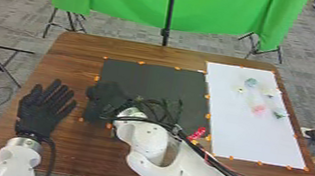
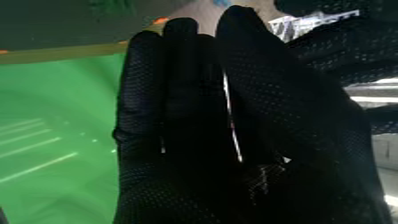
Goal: Arrange flowers
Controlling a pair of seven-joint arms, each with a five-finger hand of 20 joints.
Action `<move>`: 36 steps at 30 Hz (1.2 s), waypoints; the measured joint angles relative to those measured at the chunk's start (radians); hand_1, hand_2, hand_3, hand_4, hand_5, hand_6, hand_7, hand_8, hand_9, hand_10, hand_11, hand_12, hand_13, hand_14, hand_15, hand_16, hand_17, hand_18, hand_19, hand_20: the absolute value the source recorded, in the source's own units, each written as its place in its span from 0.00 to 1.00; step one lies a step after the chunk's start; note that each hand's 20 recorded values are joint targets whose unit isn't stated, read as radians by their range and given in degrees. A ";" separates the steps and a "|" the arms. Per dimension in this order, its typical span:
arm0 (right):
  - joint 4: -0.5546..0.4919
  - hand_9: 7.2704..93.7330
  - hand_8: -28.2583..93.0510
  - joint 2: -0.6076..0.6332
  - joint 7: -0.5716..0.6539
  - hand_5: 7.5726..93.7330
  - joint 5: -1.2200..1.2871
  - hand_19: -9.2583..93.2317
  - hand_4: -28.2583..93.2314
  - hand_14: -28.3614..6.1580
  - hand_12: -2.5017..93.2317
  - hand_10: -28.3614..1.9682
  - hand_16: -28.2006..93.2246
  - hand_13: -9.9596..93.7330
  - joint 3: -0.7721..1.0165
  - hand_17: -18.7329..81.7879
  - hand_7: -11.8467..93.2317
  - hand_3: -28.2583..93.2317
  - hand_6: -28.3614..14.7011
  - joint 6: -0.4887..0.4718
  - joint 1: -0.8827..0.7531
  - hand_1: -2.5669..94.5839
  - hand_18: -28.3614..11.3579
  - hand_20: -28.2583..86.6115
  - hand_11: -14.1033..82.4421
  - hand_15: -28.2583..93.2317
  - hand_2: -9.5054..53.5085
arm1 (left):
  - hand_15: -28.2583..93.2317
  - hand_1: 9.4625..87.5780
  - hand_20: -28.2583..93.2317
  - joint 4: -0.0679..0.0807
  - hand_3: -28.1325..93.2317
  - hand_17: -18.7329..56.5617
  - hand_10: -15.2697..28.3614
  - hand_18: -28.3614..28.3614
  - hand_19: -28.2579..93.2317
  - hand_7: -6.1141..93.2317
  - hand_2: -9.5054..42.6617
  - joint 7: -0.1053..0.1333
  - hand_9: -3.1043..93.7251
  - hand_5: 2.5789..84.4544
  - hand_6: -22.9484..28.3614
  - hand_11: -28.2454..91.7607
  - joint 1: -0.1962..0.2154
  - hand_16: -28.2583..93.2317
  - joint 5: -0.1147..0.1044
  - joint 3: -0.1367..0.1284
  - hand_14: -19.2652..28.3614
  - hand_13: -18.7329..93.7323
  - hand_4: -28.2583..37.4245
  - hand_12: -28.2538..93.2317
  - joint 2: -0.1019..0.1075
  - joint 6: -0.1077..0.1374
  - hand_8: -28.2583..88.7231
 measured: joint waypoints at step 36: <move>-0.231 0.40 0.15 0.381 0.299 0.48 0.181 0.74 0.02 0.24 0.21 0.19 0.33 0.43 0.605 0.39 0.31 0.90 0.49 0.034 -0.168 0.51 0.12 0.49 0.29 0.63 0.00 | 0.54 0.23 0.34 -0.018 0.85 0.19 0.68 0.71 0.48 0.24 0.48 0.008 0.40 0.48 0.57 0.44 0.085 0.18 0.000 -0.072 0.68 0.41 0.00 0.31 -0.053 -0.005 0.14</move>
